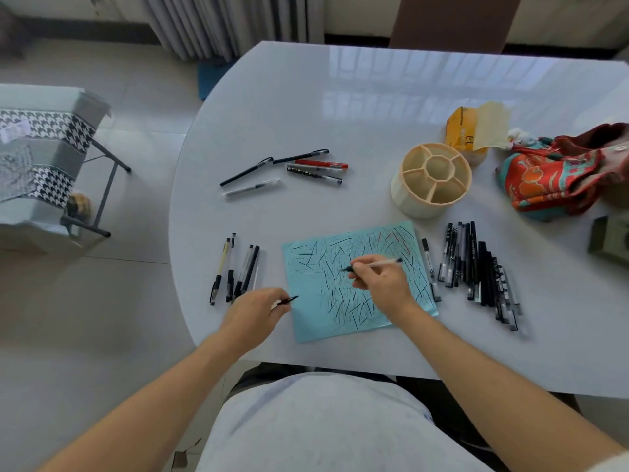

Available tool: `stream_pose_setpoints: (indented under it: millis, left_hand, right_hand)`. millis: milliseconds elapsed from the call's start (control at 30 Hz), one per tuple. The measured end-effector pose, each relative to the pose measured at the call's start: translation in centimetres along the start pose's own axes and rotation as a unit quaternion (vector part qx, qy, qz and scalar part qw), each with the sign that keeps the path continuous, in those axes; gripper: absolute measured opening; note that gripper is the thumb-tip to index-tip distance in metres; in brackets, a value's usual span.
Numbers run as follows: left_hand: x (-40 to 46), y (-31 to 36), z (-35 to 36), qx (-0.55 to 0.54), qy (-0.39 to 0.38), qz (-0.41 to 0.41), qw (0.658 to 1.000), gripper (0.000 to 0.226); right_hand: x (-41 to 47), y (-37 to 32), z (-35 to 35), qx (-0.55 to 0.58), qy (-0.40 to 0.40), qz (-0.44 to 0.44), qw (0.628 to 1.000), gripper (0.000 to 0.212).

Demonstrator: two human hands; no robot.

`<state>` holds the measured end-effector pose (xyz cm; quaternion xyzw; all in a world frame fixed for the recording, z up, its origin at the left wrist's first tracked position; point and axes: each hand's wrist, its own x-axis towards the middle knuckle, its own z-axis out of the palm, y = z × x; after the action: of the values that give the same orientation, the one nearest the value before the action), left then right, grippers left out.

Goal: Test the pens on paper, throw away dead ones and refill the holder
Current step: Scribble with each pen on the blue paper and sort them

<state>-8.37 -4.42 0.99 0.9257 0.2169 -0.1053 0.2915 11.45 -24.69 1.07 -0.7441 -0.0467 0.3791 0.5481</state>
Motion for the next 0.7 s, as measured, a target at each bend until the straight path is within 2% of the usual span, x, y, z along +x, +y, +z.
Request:
stream_pose_setpoints:
  millis: [67,200,400,567,633,700]
  left_hand:
    - [0.3,0.6,0.9,0.0,-0.008,0.031,0.999,0.017]
    - [0.8,0.9,2.4,0.032,-0.046,0.063,0.996,0.017]
    - [0.6,0.4,3.1,0.008,-0.031,0.072,0.997,0.012]
    - [0.7,0.6,2.8,-0.004,-0.044,0.074,0.996,0.013]
    - [0.8,0.8,2.6,-0.012,-0.048,0.069,0.996,0.014]
    - [0.9,1.0,2.4,-0.039,-0.045,0.046,0.997,0.014]
  right_hand:
    - [0.0,0.4,2.0,-0.048,-0.028,-0.015,0.998,0.01]
    - [0.2,0.7,4.2,-0.168,-0.027,-0.053,0.984,0.007]
    - [1.2,0.5,4.7,-0.3,-0.059,-0.078,0.949,0.009]
    - [1.9,-0.1,4.7,-0.281,-0.025,-0.118,0.952,0.008]
    - [1.8,-0.3,4.6,-0.265,-0.022,-0.104,0.958,0.009]
    - [1.5,-0.6,4.5,-0.188,-0.008,-0.069,0.98,0.009]
